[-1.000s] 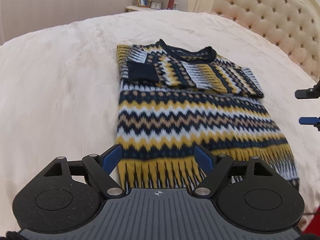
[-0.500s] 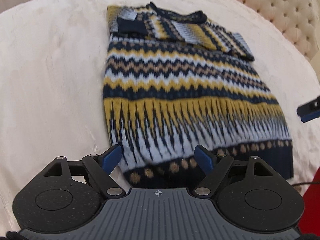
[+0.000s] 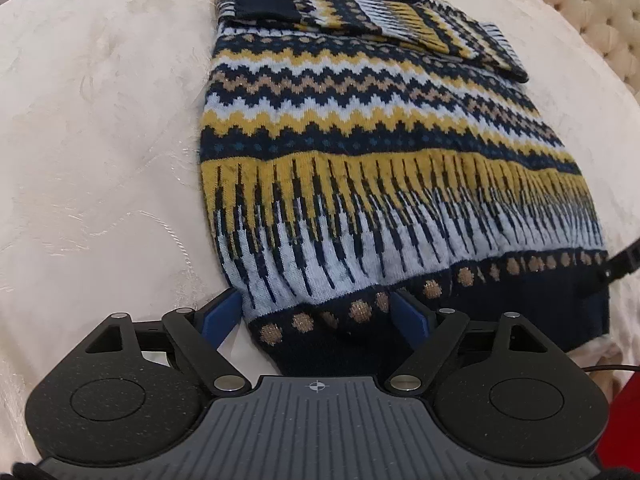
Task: Fold small clothes
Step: 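Grasp the sweater hem with the right gripper while the left gripper grasps it too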
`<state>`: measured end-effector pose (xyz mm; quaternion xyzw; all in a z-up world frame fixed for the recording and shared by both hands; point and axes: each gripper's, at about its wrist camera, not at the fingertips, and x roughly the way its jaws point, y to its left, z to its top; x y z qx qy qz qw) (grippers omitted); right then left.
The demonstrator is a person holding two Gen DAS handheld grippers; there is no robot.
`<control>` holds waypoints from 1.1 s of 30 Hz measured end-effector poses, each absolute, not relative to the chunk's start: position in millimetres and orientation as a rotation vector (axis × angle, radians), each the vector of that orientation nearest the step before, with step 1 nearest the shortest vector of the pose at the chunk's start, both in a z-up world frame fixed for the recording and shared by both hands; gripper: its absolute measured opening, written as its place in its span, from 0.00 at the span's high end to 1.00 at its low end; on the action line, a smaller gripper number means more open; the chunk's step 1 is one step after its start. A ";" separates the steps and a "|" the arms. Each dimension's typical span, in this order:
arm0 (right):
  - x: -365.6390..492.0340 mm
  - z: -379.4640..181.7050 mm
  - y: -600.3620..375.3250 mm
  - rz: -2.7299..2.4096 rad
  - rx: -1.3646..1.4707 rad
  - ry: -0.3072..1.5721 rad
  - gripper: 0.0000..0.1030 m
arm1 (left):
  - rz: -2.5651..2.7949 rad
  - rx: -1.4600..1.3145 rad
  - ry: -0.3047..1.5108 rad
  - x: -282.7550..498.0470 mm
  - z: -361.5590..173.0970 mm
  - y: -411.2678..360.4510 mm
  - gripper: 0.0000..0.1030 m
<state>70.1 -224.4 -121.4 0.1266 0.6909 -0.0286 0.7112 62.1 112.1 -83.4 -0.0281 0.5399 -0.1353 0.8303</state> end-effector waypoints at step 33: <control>52.3 -61.9 -247.0 0.116 0.544 0.893 0.79 | -0.267 -0.275 1.133 59.2 -83.3 123.6 0.92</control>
